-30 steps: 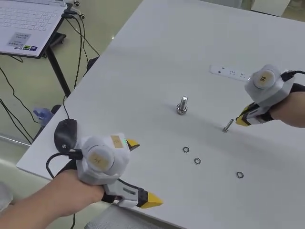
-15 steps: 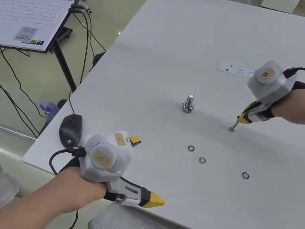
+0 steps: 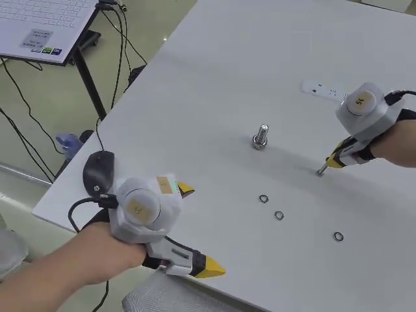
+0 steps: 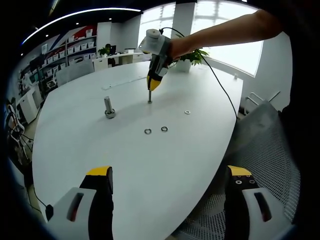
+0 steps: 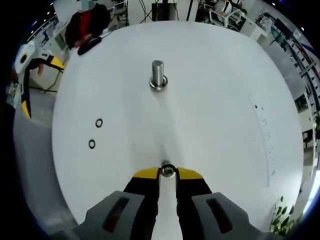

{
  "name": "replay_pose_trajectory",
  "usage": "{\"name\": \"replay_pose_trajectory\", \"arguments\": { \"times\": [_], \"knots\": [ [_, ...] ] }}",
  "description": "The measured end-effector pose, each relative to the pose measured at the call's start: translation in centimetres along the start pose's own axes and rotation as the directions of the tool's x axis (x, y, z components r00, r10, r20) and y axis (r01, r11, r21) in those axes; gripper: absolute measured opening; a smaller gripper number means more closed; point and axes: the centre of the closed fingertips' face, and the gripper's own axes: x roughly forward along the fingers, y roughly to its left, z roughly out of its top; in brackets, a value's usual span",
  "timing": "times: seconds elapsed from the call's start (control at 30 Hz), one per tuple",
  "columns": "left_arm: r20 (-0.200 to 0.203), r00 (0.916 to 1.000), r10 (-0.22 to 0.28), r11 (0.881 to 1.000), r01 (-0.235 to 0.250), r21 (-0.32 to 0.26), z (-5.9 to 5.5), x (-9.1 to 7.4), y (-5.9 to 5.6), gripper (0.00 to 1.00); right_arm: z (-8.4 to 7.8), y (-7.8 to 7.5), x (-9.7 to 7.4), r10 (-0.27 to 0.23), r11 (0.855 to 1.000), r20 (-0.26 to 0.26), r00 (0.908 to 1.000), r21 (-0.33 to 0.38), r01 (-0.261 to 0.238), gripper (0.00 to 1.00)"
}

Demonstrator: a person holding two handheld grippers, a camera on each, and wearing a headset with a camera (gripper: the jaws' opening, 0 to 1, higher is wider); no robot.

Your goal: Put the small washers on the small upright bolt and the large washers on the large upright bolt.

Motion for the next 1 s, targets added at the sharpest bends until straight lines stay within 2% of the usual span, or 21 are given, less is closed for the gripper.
{"name": "replay_pose_trajectory", "arguments": {
  "times": [0.7, 1.0],
  "knots": [
    [-0.012, 0.9999, -0.007, 1.0, 0.007, -0.022, -0.5, 0.4, -0.2, 0.9, -1.0, 0.2, 2.8, 0.028, 1.0, -0.027, 0.9992, -0.01, -0.028, 0.13],
    [-0.024, 0.9997, -0.011, 1.0, 0.01, -0.025, -0.8, 0.5, -0.2, 0.89, -1.5, 0.3, 3.8, 0.022, 1.0, -0.036, 0.9991, -0.021, -0.023, 0.13]
  ]
}}
